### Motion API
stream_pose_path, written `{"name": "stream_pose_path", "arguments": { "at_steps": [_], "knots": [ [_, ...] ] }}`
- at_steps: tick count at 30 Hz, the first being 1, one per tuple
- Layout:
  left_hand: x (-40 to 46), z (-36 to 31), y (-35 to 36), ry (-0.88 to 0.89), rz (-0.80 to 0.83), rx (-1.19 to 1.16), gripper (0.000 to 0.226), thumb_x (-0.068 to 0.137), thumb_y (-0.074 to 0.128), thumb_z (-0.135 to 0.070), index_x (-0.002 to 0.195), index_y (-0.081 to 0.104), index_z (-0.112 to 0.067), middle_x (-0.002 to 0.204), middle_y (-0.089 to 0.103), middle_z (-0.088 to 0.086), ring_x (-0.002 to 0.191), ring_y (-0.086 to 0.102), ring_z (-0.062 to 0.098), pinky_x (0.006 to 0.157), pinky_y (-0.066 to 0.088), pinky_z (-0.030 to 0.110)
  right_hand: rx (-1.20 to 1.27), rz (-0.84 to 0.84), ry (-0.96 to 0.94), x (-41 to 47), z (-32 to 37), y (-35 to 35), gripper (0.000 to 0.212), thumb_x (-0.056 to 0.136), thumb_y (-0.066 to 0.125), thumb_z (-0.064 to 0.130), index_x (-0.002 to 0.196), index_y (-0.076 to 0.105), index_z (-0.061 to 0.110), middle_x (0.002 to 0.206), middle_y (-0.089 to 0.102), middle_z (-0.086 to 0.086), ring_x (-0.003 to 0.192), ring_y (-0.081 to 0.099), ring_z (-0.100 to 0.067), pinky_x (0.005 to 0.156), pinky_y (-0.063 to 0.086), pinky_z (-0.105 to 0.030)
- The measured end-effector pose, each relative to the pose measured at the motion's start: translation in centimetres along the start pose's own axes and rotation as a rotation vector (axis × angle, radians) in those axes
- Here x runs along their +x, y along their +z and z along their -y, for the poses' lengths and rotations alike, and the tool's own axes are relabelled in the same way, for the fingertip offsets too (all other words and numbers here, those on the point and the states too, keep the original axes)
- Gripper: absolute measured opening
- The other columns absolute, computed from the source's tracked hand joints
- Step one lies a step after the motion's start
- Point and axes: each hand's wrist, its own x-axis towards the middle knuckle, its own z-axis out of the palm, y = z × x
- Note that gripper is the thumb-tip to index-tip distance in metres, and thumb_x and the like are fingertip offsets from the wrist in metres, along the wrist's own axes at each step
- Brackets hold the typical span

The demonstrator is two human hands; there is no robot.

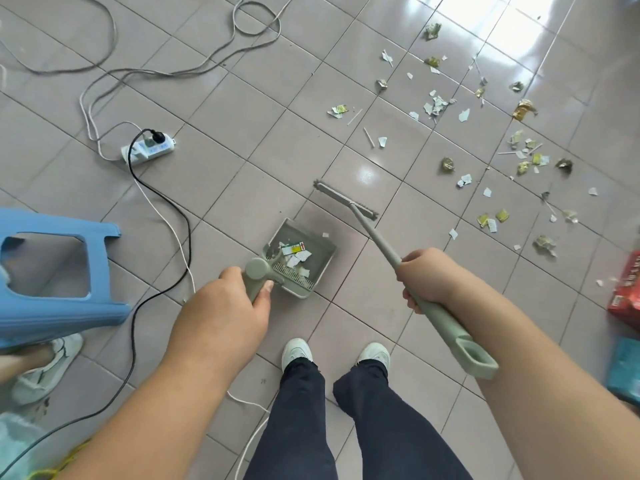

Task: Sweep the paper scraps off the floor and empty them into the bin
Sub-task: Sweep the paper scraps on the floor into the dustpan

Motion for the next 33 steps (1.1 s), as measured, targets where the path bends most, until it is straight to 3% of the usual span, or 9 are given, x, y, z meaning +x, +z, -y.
{"name": "stream_pose_path", "arguments": {
  "at_steps": [5,10,19,27,33],
  "knots": [
    [-1.3,-0.6,0.9,0.009,0.014,0.043,0.032,0.089,0.047,-0.045,0.080,0.039,-0.016,0.072,0.061,0.009,0.063,0.048,0.029,0.054,0.030,0.030,0.047,0.026,0.074,2.6,-0.6,3.6,0.020,0.088,0.040,0.005,0.104,0.052,0.003,0.061,0.054,-0.016,0.041,0.050,-0.021,0.045,0.045,-0.025],
    [-2.6,-0.3,2.1,0.009,0.045,0.085,0.031,0.090,0.045,-0.045,0.082,0.037,-0.015,0.076,0.064,0.011,0.072,0.061,0.033,0.053,0.031,0.029,0.044,0.057,0.078,2.3,-1.5,6.9,0.029,0.087,0.038,0.007,0.113,0.049,0.001,0.064,0.055,-0.016,0.044,0.052,-0.023,0.049,0.048,-0.029],
    [-3.3,1.0,2.7,-0.006,0.012,0.074,0.032,0.090,0.047,-0.042,0.088,0.045,-0.010,0.078,0.065,0.014,0.074,0.062,0.033,0.053,0.033,0.030,-0.127,0.168,0.011,-3.6,-2.6,3.0,0.017,0.086,0.041,0.009,0.091,0.058,0.006,0.055,0.057,-0.011,0.031,0.047,-0.019,0.038,0.043,-0.019],
    [-3.2,1.1,2.6,-0.007,0.013,0.040,0.030,0.090,0.047,-0.042,0.083,0.040,-0.014,0.077,0.064,0.013,0.070,0.059,0.032,0.053,0.034,0.029,0.008,0.074,0.007,-4.4,-2.1,1.3,0.016,0.088,0.043,0.007,0.094,0.057,0.008,0.057,0.053,-0.013,0.025,0.044,-0.017,0.034,0.041,-0.017],
    [-2.0,-0.1,1.8,-0.007,-0.003,-0.034,0.031,0.089,0.050,-0.042,0.080,0.041,-0.014,0.071,0.060,0.009,0.060,0.040,0.026,0.053,0.031,0.029,0.021,0.039,0.014,-3.2,-0.7,1.2,0.017,0.087,0.040,0.007,0.090,0.056,0.004,0.057,0.055,-0.013,0.024,0.046,-0.017,0.036,0.043,-0.018]
  ]
}}
